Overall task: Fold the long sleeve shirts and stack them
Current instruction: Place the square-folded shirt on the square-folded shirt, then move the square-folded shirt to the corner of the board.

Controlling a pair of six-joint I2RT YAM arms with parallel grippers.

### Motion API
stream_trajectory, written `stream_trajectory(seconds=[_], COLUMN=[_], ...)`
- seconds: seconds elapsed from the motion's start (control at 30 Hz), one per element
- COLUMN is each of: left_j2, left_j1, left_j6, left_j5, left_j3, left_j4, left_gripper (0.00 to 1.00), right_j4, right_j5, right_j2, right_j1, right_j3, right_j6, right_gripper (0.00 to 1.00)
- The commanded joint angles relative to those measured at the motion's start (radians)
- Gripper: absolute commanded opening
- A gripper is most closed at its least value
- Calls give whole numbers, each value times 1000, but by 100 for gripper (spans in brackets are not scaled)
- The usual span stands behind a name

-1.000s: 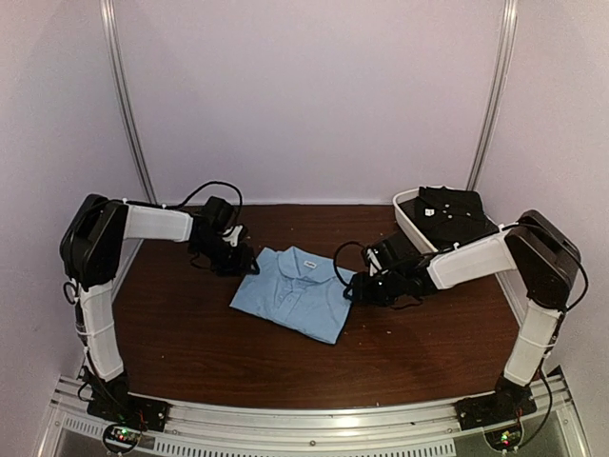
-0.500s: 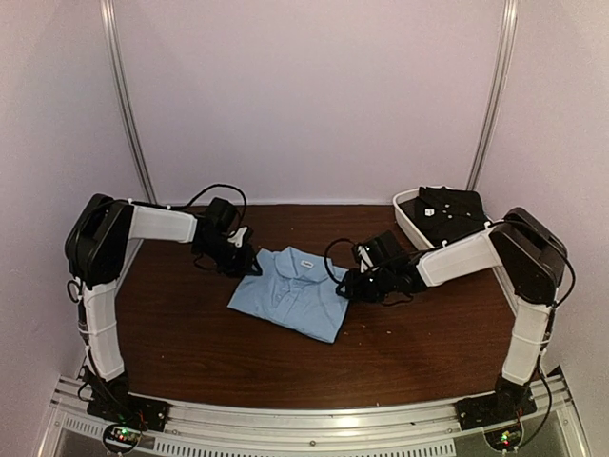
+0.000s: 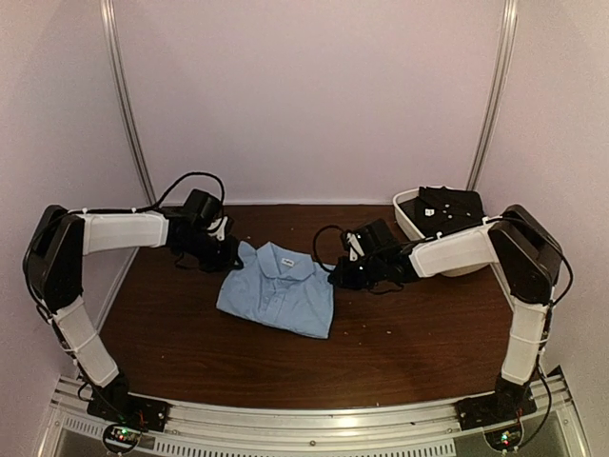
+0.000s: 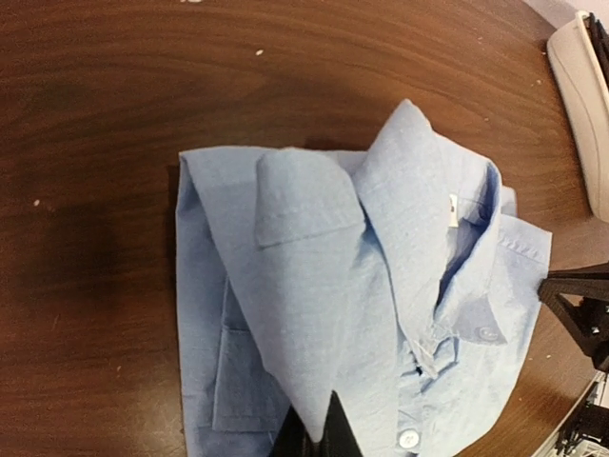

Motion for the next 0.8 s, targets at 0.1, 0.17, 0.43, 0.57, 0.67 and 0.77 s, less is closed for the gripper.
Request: stream_trajectory(seconds=[0.1, 0.17, 0.43, 0.57, 0.67, 0.77], left_j2=[-1, 26, 56, 43, 31, 29], left_j1=[30, 31, 41, 89, 107, 107], left_j6=[4, 18, 34, 40, 55, 62], left_j5=[-83, -87, -213, -230, -235, -237], left_j3=[-113, -103, -45, -52, -43, -20], left_j4=[32, 30, -38, -56, -63, -79], left_gripper=[4, 18, 38, 38, 38, 38], right_j4=[-16, -23, -82, -103, -103, -105], right_j5=[-20, -16, 55, 79, 81, 83], right_j2=[36, 37, -19, -35, -39, -42], right_j1=[21, 24, 24, 24, 24, 24], right_j3=[46, 50, 28, 14, 12, 15], right_j6=[-22, -25, -57, -71, -75, -77], right_gripper=[19, 23, 31, 31, 31, 31])
